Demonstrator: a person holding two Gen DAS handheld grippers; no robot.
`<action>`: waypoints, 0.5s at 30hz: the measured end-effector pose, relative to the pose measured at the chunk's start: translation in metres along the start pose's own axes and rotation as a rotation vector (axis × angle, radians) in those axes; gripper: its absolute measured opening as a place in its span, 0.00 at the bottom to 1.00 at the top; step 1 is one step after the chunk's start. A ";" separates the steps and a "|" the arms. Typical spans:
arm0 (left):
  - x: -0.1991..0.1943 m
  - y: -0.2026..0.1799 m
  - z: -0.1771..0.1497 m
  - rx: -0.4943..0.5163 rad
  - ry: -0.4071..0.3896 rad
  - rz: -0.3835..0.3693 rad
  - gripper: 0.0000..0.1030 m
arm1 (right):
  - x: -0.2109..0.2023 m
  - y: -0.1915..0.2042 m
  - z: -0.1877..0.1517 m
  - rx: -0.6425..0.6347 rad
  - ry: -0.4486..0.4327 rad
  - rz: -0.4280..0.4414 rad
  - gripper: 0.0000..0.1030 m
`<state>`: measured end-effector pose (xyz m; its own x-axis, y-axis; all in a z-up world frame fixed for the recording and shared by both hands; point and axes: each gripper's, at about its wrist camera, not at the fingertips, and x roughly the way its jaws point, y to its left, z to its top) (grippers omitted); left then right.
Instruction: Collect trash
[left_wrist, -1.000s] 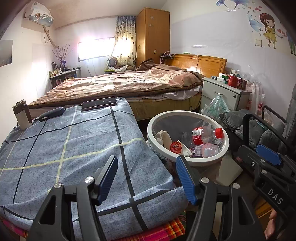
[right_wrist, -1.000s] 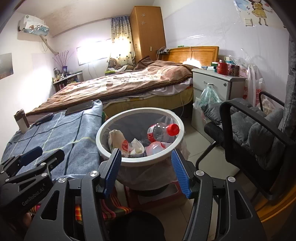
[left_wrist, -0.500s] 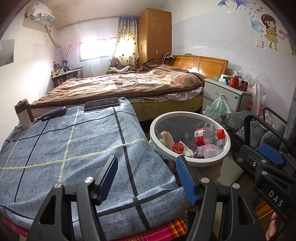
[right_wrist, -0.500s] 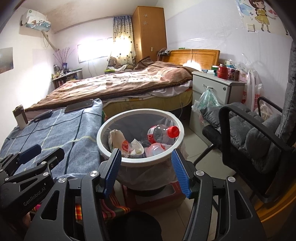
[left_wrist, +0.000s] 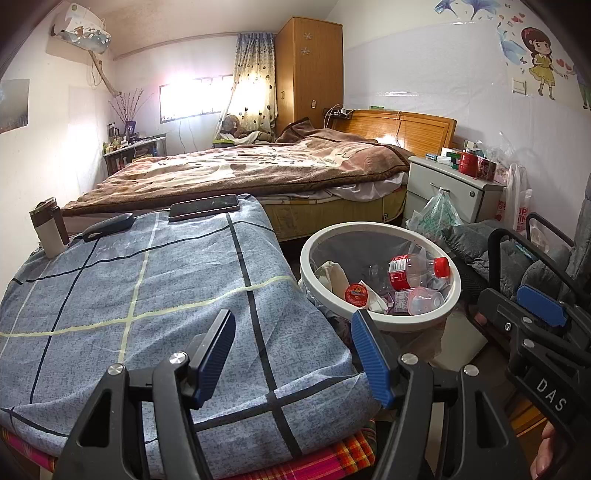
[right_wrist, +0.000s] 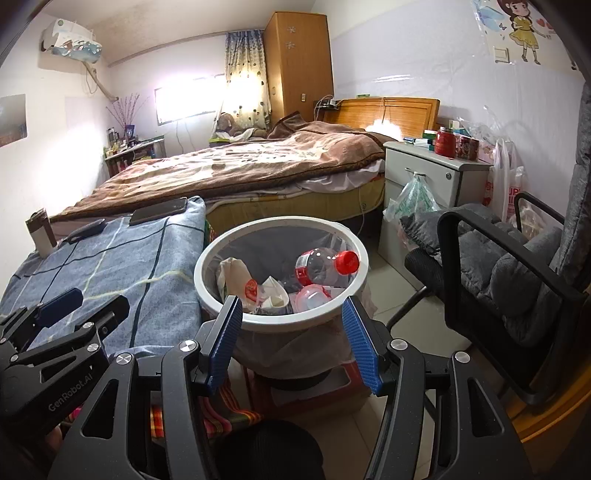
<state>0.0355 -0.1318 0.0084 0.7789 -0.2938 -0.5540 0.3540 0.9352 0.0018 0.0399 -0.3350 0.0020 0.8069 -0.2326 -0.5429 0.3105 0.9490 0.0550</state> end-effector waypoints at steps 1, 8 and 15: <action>0.000 0.000 0.000 -0.001 -0.001 0.000 0.65 | 0.000 0.000 0.000 -0.001 0.001 0.001 0.57; 0.000 0.000 0.001 -0.002 -0.001 0.002 0.65 | 0.002 0.002 0.001 -0.009 0.004 0.004 0.57; -0.001 0.000 0.001 -0.002 0.002 0.000 0.65 | 0.002 0.004 0.001 -0.013 0.010 0.005 0.57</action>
<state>0.0356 -0.1314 0.0092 0.7781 -0.2933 -0.5555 0.3527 0.9357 -0.0001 0.0438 -0.3320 0.0021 0.8034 -0.2254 -0.5511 0.2998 0.9528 0.0474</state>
